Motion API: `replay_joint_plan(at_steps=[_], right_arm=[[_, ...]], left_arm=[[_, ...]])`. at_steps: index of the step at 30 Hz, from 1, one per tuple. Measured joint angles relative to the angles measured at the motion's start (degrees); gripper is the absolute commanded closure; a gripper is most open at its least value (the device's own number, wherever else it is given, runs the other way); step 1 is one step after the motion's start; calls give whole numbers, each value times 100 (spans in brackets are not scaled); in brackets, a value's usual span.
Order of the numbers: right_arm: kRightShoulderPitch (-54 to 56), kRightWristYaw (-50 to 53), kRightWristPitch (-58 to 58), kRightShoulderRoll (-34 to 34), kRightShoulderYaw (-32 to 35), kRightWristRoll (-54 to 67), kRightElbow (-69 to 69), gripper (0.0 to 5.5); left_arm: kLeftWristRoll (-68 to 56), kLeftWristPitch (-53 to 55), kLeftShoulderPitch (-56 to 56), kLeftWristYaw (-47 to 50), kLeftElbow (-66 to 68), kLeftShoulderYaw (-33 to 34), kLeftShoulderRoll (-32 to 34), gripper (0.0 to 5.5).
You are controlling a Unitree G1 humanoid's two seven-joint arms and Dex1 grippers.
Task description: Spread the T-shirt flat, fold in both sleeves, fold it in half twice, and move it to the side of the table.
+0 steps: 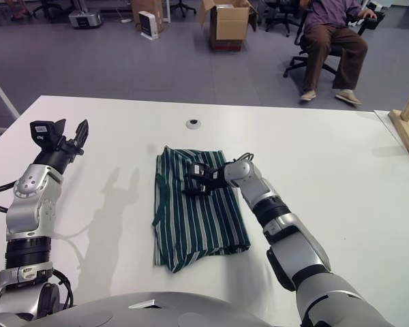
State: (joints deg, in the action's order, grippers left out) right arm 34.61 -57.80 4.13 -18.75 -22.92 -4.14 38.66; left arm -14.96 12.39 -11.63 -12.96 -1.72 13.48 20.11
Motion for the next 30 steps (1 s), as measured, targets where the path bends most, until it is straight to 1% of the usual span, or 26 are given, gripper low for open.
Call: replay_joint_plan(at_steps=[2,3,4,5,6,8,9,10,11,13,15,19,21,22,23,25,27,28,29,30], right_arm=[[15,-111,-214,-256,447,375,-366,286],[-4,-509,-444,-641,772,770,-962,286],[-65,-829,-509,-980,933,976,-1385,286],[-276,-1354,-527,-1540,1075,1177,-1972,286],[-525,-1681,-331,-1983,1158,1239,-2273,286],[-1432,-2364,716,-2850,1162,1190,-2748,286],[-1842,-2578,1229,-3131,1142,1115,-2831,286],[-2280,-2760,2031,-3403,1115,1042,-2863,286],[-2429,-2802,2494,-3510,1092,980,-2851,286],[-2495,-2653,3681,-3506,982,686,-2671,286],[-2583,-2400,4305,-3400,853,400,-2479,286],[-2593,-1832,4844,-3147,620,1,-2215,286],[-2593,-1654,4953,-3142,546,-35,-2122,321],[-2592,-1620,4966,-3143,491,-34,-2116,340],[-2590,-1570,4962,-3143,444,-33,-2114,354],[-2586,-1528,4942,-3149,378,-23,-2105,387],[-2580,-1507,4909,-3171,293,-10,-2104,430],[-2576,-1501,4894,-3185,259,-9,-2104,456],[-2576,-1495,4892,-3187,246,-10,-2103,471],[-2576,-1474,4890,-3189,228,-12,-2099,498]], left_arm=[[168,20,148,-266,-325,-280,129,224],[238,7,345,-683,-724,-574,427,210],[304,-44,515,-1044,-1016,-763,671,193],[414,-170,853,-1677,-1490,-1061,1151,181],[461,-312,1162,-2183,-1787,-1277,1525,167],[891,-830,2014,-3340,-2350,-1843,2564,160],[1141,-1054,2320,-3634,-2453,-2050,2905,160],[1549,-1362,2534,-3864,-2579,-2301,3175,160],[1759,-1550,2578,-3950,-2653,-2437,3283,160],[2438,-2111,2504,-4027,-2664,-2897,3329,160],[2960,-2451,2385,-3999,-2498,-3200,3287,160],[3514,-2910,2141,-3760,-2288,-3593,2983,160],[3649,-3155,2034,-3661,-2174,-3762,2903,155],[3766,-3239,1964,-3618,-2103,-3818,2852,177],[3827,-3322,1871,-3555,-1999,-3902,2753,185],[3859,-3428,1756,-3512,-1845,-4025,2641,220],[3954,-3524,1665,-3444,-1694,-4140,2500,263],[3955,-3564,1637,-3440,-1640,-4174,2491,289],[3955,-3570,1634,-3441,-1629,-4193,2491,302],[3931,-3575,1636,-3453,-1600,-4236,2491,331]])
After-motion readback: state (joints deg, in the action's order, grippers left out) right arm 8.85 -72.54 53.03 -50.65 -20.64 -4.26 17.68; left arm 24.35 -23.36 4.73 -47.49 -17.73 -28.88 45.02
